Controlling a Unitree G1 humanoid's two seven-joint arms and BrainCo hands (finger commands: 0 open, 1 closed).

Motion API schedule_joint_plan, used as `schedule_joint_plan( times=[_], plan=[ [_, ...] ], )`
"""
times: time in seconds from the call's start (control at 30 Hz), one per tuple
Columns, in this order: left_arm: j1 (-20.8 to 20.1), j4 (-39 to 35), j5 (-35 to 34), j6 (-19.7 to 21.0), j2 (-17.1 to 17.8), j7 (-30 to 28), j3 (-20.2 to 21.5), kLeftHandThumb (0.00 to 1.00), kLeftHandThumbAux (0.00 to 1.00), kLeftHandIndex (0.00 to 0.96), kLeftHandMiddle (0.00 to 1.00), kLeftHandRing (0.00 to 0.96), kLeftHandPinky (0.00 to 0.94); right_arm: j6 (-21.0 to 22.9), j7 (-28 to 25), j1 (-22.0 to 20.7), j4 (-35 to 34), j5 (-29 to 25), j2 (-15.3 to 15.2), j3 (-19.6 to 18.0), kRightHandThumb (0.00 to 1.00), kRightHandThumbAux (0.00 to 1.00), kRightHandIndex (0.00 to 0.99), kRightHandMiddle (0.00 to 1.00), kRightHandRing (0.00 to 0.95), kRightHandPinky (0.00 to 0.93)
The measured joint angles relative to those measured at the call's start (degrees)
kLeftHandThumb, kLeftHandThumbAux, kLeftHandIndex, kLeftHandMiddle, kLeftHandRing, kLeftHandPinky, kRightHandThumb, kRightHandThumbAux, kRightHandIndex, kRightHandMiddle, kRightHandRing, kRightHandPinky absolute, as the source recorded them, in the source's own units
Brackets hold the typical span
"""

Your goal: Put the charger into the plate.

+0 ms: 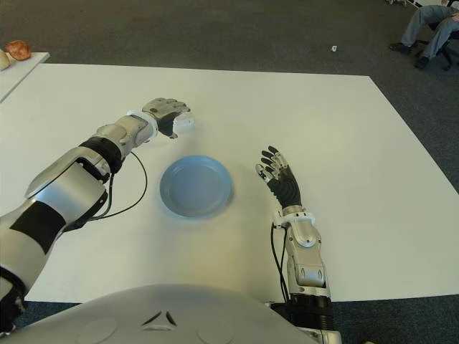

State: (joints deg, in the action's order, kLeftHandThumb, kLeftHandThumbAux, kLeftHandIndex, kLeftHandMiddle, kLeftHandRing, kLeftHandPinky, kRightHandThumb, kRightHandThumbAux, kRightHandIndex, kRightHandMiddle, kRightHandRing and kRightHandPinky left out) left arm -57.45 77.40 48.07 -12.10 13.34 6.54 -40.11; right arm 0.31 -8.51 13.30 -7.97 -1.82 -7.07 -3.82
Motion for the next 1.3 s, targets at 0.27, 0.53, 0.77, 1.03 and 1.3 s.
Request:
schedule_joint_plan(
  times=[0.27, 0.53, 0.77, 1.03, 1.3],
  plan=[
    [0.0, 0.2, -2.8, 4.7, -2.4, -2.0, 3.2, 0.000, 0.725, 0.000, 0.000, 0.000, 0.000, -0.1, -0.4, 0.9, -1.0, -0.5, -0.2, 0.0, 0.000, 0.663, 0.039, 0.155, 0.130, 0.093],
    [0.2, 0.2, -4.2, 6.3, -3.4, -2.1, 4.4, 0.000, 0.705, 0.000, 0.000, 0.000, 0.000, -0.1, -0.6, 2.2, -1.7, -0.7, -0.2, -0.2, 0.000, 0.662, 0.037, 0.158, 0.132, 0.092],
    [0.6, 0.2, -4.3, 7.2, -4.0, -2.5, 5.1, 0.000, 0.694, 0.000, 0.000, 0.000, 0.000, -0.1, -0.6, 2.7, -2.5, -0.7, -0.2, -0.3, 0.000, 0.660, 0.036, 0.160, 0.132, 0.088],
    [0.9, 0.3, -4.9, 8.3, -4.1, -4.0, 5.8, 0.000, 0.648, 0.000, 0.000, 0.000, 0.000, -0.1, -0.9, 3.3, -3.0, -0.8, -0.5, -0.4, 0.000, 0.643, 0.037, 0.156, 0.127, 0.081],
    [1.7, 0.3, -6.7, 9.6, -4.1, -5.0, 7.3, 0.000, 0.610, 0.000, 0.000, 0.000, 0.000, -0.2, -1.3, 3.9, -3.1, -1.0, -0.6, -0.7, 0.000, 0.654, 0.041, 0.165, 0.131, 0.079]
  ],
)
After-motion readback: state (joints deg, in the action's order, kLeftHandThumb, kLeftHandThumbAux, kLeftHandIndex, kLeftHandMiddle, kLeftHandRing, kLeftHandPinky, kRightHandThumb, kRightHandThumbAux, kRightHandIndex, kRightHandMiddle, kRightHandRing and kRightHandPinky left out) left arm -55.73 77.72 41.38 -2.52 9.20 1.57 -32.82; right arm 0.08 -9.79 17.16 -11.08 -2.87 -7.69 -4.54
